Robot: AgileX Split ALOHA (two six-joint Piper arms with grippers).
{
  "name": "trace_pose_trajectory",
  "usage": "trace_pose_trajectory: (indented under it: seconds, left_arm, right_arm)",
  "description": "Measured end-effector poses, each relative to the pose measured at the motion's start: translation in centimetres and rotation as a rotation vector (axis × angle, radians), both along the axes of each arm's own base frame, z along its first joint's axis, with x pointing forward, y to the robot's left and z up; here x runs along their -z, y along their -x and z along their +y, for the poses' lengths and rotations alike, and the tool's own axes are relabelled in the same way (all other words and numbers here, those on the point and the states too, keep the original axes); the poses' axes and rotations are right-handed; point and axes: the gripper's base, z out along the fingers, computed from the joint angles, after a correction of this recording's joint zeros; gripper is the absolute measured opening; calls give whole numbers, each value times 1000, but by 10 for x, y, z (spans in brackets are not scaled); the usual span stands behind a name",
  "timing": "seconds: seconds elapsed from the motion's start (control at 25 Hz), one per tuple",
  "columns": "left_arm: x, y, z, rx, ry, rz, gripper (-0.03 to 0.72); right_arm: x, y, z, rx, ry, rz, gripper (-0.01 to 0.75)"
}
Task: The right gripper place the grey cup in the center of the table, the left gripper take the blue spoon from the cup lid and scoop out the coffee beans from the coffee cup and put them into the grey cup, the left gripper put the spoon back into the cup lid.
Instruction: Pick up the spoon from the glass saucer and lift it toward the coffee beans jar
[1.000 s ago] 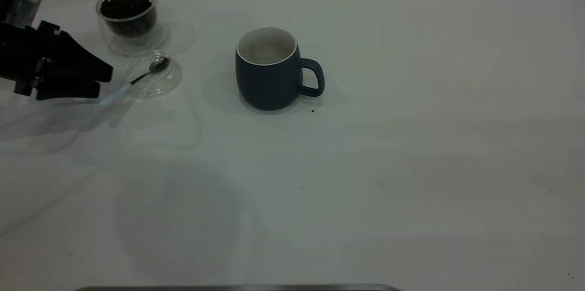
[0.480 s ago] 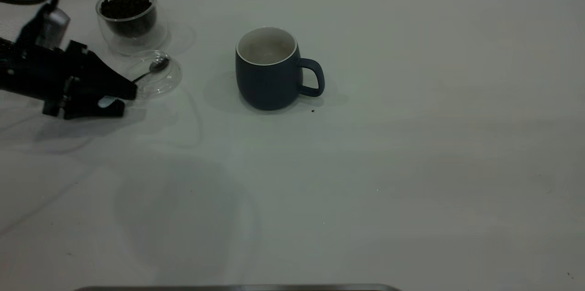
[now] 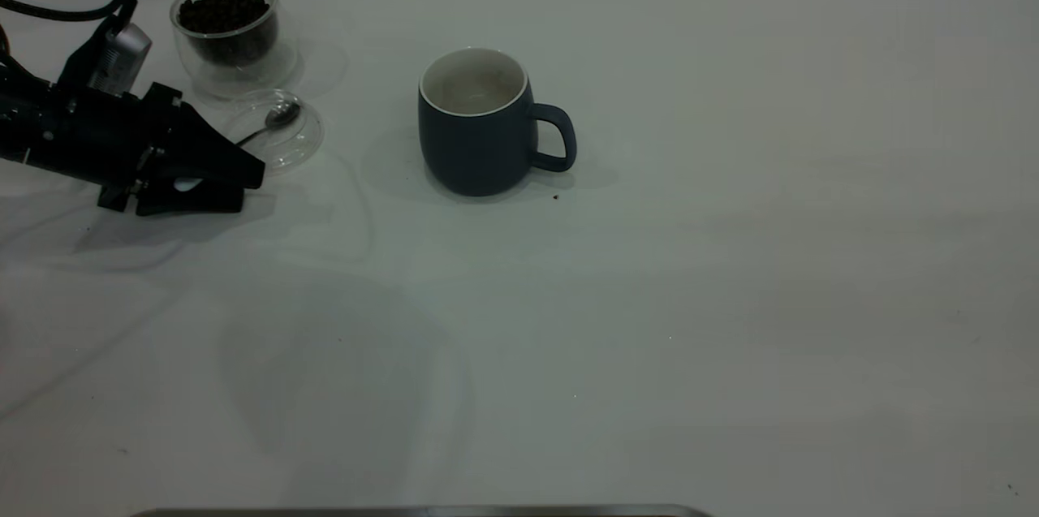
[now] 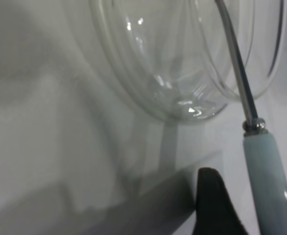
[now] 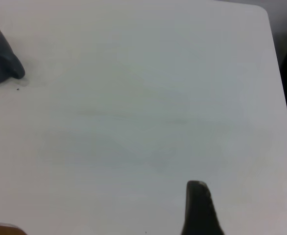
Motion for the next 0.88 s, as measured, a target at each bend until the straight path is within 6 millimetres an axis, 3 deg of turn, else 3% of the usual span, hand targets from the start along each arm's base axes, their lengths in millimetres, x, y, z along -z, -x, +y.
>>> trace_pose_trajectory:
  seconds: [0.2,0.52,0.88]
  left_arm:
    - [0,0,0,-3,-7,-1,378]
    - [0,0,1,-4,-7,-2,99]
    - [-25,-2,4,43,36,-31,91]
  right_arm:
    - [0,0,0,0,0,0,460]
    - [0,0,0,0,0,0,460]
    - [0,0,0,0,0,0,460]
